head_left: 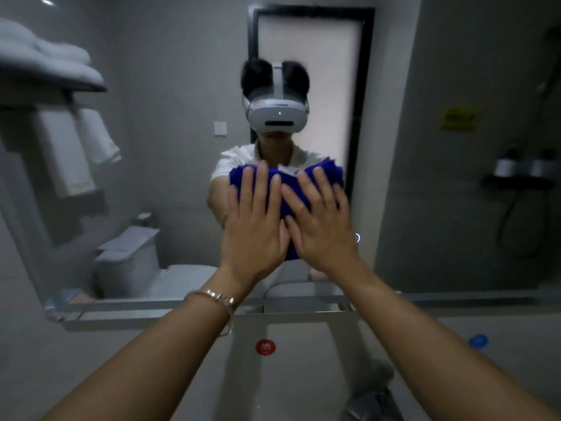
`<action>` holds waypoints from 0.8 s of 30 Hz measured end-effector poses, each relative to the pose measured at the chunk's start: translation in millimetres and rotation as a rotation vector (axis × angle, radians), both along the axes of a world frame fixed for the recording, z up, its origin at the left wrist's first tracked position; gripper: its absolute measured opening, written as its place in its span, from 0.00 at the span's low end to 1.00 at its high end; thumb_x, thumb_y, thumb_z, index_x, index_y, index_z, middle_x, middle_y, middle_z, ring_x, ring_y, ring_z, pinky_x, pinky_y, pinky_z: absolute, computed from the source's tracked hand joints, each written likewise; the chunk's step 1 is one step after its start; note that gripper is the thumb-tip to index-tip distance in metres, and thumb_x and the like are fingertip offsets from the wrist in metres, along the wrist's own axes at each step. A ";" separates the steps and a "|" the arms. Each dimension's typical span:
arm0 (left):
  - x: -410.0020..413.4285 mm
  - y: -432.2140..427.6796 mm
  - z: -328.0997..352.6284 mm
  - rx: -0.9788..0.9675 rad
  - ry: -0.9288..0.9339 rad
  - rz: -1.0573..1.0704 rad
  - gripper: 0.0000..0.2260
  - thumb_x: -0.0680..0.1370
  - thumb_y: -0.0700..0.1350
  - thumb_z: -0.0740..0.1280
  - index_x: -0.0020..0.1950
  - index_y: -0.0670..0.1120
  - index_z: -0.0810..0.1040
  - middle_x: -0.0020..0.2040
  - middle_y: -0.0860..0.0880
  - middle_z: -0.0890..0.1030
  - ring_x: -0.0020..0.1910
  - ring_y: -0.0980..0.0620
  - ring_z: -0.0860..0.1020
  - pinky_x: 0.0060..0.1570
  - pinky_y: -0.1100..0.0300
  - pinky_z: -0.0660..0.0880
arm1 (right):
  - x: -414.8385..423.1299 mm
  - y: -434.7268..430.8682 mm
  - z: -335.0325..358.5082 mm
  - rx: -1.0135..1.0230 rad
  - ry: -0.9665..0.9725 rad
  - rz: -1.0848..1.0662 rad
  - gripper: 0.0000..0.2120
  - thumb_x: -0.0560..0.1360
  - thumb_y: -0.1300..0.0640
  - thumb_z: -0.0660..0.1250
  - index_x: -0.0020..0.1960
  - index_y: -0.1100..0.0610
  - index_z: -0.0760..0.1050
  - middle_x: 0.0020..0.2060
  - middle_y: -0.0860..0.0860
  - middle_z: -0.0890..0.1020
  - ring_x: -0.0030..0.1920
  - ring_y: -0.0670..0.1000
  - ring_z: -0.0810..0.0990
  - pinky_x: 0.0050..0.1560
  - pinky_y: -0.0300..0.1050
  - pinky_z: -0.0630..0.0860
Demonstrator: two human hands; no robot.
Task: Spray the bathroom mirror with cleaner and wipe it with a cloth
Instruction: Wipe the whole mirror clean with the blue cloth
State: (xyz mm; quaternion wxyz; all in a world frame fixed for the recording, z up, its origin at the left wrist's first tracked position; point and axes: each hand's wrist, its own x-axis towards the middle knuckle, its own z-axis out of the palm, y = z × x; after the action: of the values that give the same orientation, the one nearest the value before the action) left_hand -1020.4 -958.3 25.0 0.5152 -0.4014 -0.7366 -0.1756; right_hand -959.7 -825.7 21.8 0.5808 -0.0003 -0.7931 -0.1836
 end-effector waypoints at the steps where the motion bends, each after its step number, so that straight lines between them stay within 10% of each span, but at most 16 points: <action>1: 5.8 11.9 11.5 -0.003 0.013 -0.007 0.30 0.77 0.49 0.53 0.75 0.38 0.51 0.75 0.35 0.56 0.75 0.37 0.52 0.72 0.40 0.50 | 7.4 9.6 7.9 -0.025 0.004 -0.028 0.23 0.81 0.48 0.52 0.74 0.52 0.57 0.73 0.55 0.58 0.74 0.58 0.56 0.73 0.53 0.49; 24: -14.8 -44.3 -117.1 -0.170 0.039 0.049 0.32 0.78 0.51 0.52 0.77 0.42 0.42 0.77 0.41 0.41 0.76 0.43 0.43 0.74 0.47 0.46 | -8.4 -46.3 -129.8 -0.172 -0.071 -0.042 0.29 0.81 0.49 0.51 0.78 0.50 0.44 0.73 0.58 0.59 0.77 0.56 0.43 0.74 0.56 0.49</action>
State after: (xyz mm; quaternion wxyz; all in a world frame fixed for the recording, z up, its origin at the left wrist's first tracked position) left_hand -1035.2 -1002.7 -92.1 0.4977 -0.4292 -0.7481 -0.0918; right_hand -968.2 -871.9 -107.9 0.5461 -0.0602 -0.8259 -0.1267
